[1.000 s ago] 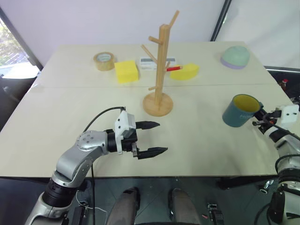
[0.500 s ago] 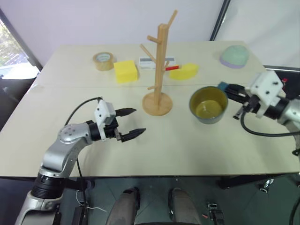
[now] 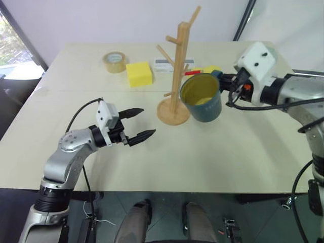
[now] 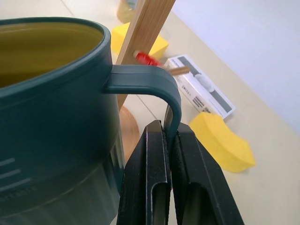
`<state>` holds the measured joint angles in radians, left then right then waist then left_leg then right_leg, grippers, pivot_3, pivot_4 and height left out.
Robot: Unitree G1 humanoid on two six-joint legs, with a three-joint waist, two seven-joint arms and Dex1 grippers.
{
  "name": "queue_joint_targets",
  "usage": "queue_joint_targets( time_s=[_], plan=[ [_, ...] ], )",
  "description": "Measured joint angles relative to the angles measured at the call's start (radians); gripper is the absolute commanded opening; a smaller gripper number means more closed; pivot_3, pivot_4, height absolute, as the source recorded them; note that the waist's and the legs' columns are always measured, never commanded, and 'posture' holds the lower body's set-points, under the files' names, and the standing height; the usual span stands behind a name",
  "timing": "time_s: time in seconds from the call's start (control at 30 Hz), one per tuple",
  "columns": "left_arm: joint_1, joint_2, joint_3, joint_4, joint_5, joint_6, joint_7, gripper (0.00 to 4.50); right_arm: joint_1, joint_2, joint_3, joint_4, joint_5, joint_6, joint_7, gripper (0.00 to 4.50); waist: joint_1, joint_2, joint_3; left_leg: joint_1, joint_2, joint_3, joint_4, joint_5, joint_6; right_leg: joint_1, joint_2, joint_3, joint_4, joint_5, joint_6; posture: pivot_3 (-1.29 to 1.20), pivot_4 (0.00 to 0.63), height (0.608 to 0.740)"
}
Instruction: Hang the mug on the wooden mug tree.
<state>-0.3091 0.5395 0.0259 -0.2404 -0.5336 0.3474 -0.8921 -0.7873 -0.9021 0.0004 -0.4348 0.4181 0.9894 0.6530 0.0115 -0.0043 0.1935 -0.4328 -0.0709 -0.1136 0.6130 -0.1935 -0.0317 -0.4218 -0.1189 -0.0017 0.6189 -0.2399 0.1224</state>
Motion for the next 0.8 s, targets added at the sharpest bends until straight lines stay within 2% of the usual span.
queue_joint_targets(
  time_s=[0.3, 0.8],
  plan=[
    [0.002, 0.003, 0.008, -0.009, -0.025, 0.017, 0.005, 4.50, -0.088, 0.058, 0.079, 0.067, -0.019, 0.020, 0.001, 0.07, -0.005, 0.000, 0.000, 0.000, 0.000, 0.002, 0.001, 0.000, 0.000, 0.000, 0.001, 0.000, 0.001, 0.002, 0.002, 0.00, 0.150, 0.740],
    [0.004, 0.007, 0.027, -0.029, -0.039, 0.019, 0.012, 4.50, -0.170, 0.137, 0.171, 0.342, -0.141, -0.154, 0.068, 0.07, -0.023, 0.000, 0.000, 0.000, -0.001, 0.002, 0.002, 0.001, -0.001, 0.000, 0.001, 0.000, 0.004, 0.002, 0.003, 0.00, 0.150, 0.740]
  ],
)
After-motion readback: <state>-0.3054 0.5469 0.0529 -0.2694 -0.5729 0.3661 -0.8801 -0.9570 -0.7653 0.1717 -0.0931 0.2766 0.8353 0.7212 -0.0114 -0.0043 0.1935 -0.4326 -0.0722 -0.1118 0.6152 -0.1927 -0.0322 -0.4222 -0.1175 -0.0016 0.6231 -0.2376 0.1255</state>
